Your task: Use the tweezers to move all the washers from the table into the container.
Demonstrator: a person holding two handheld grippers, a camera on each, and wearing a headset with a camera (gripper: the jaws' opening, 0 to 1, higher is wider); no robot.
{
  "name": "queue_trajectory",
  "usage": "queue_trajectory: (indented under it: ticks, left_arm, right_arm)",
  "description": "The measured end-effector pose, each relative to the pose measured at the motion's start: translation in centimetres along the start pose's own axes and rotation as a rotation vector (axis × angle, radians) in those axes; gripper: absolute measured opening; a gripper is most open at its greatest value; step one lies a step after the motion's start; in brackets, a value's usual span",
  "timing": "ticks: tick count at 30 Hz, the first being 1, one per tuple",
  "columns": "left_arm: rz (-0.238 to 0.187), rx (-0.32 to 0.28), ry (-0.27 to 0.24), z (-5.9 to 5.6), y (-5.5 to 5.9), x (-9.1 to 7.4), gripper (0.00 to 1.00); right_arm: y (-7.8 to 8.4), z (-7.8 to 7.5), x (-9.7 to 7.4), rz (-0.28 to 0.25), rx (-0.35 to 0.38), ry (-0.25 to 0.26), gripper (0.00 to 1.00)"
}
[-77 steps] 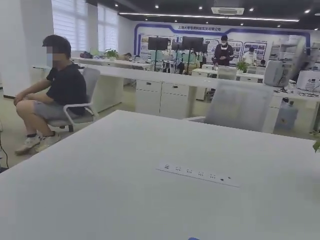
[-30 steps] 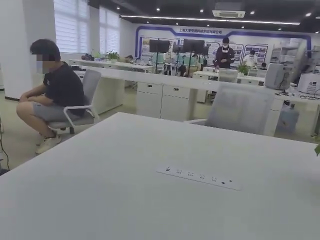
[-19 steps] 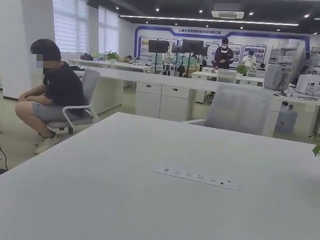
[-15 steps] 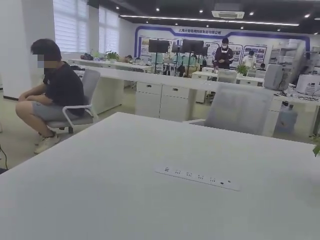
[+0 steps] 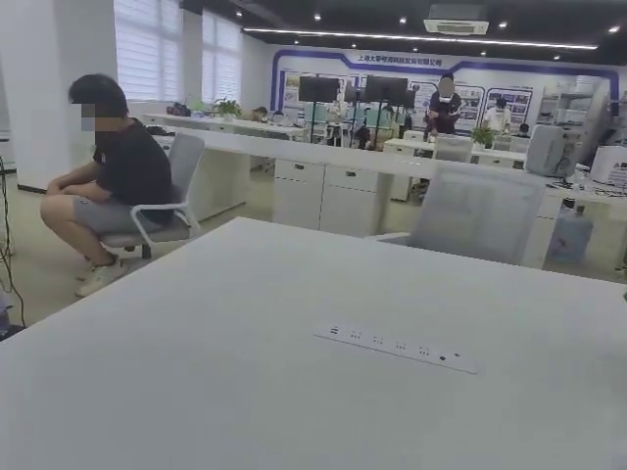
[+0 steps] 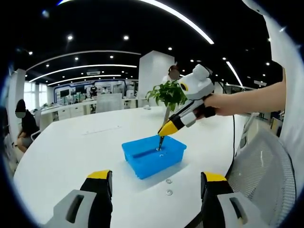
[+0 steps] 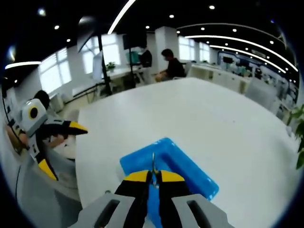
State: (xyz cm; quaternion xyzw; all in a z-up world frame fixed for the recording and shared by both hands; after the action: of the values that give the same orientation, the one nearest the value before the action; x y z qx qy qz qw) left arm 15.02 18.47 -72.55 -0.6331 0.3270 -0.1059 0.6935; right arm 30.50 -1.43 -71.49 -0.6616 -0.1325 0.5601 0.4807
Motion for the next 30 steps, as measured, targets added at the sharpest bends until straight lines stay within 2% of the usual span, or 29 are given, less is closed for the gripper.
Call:
queue_trajectory:
  ticks: [8, 15, 22, 30]
  left_arm:
    - [0.002, 0.000, 0.003, 0.0, 0.0, 0.0, 0.77]
    - [0.006, 0.000, 0.005, 0.1, 0.1, 0.0, 0.76]
    - [0.008, 0.000, 0.004, 0.1, 0.1, 0.0, 0.76]
    - [0.008, 0.000, 0.009, 0.0, 0.1, 0.0, 0.76]
  right_arm:
    - [1.0, -1.2, 2.2, 0.070, 0.025, -0.010, 0.03]
    - [1.5, -1.5, 3.2, 0.100, 0.031, -0.014, 0.03]
    - [1.6, -1.3, 2.7, 0.095, 0.024, -0.003, 0.04]
    - [0.4, 0.4, 0.7, 0.034, 0.001, -0.011, 0.03]
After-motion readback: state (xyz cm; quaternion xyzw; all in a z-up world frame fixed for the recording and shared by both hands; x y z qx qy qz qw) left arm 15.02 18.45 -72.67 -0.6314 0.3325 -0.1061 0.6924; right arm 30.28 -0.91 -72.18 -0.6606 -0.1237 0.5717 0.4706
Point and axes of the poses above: the centre of the closed fingertips' face, and the gripper's own axes: x roughly forward along the fingers, z roughly to its left, y roughly out of its underside, the point moved 9 cm from there along -x, roughly backward along the fingers, and after that the axes turned 1 degree about x, right-handed, at the moved point
